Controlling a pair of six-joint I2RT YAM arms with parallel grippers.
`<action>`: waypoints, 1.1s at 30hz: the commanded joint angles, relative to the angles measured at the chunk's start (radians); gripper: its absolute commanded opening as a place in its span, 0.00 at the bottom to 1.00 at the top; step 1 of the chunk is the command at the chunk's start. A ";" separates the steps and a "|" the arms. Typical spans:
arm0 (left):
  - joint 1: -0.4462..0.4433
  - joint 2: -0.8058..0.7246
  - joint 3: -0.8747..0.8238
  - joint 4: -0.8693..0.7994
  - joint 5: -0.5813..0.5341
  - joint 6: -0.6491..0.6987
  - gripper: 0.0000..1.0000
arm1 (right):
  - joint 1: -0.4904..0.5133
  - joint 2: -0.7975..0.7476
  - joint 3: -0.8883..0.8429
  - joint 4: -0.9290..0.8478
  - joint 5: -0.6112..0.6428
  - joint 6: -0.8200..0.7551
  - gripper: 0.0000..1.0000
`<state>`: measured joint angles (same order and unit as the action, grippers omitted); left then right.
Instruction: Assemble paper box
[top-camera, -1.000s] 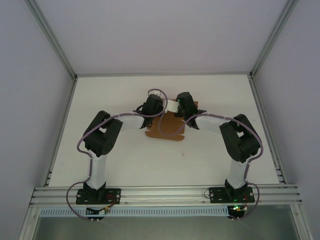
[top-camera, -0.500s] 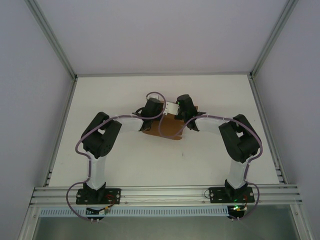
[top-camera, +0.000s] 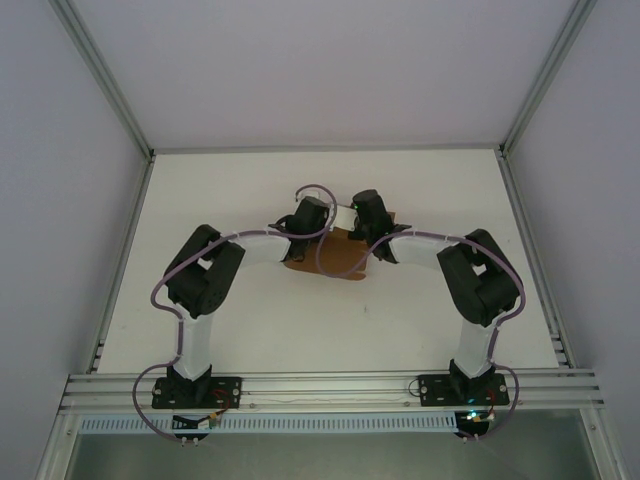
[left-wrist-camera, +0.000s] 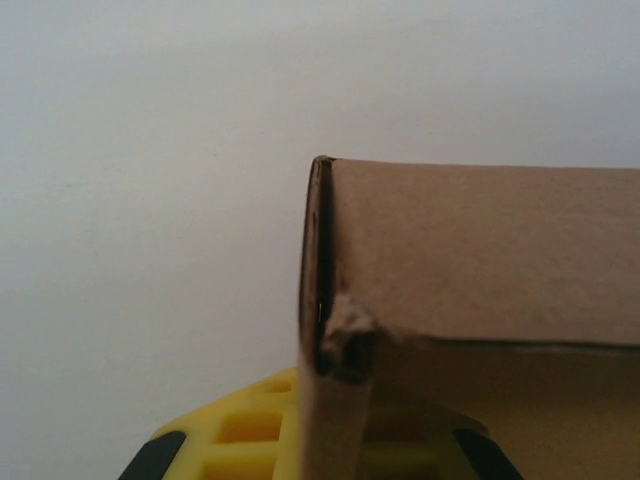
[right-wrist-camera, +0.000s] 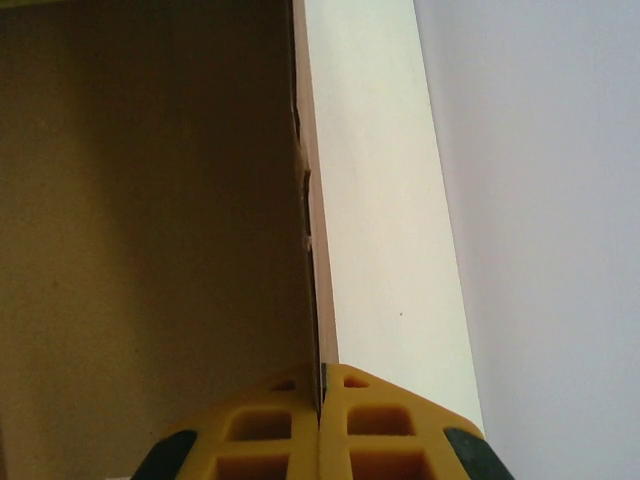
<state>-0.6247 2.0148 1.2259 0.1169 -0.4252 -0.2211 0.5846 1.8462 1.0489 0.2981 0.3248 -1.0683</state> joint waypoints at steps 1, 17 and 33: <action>0.002 0.023 0.057 -0.073 -0.190 -0.027 0.00 | 0.012 -0.030 -0.017 -0.029 -0.001 0.017 0.00; 0.021 -0.117 -0.088 0.005 0.089 -0.046 0.37 | 0.015 -0.022 -0.008 -0.023 0.021 0.003 0.00; 0.054 0.006 0.030 -0.019 0.153 -0.034 0.00 | 0.016 -0.031 0.003 -0.035 0.008 0.023 0.00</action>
<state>-0.5858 1.9888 1.2179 0.0998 -0.2764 -0.2523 0.5949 1.8408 1.0485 0.2943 0.3592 -1.0691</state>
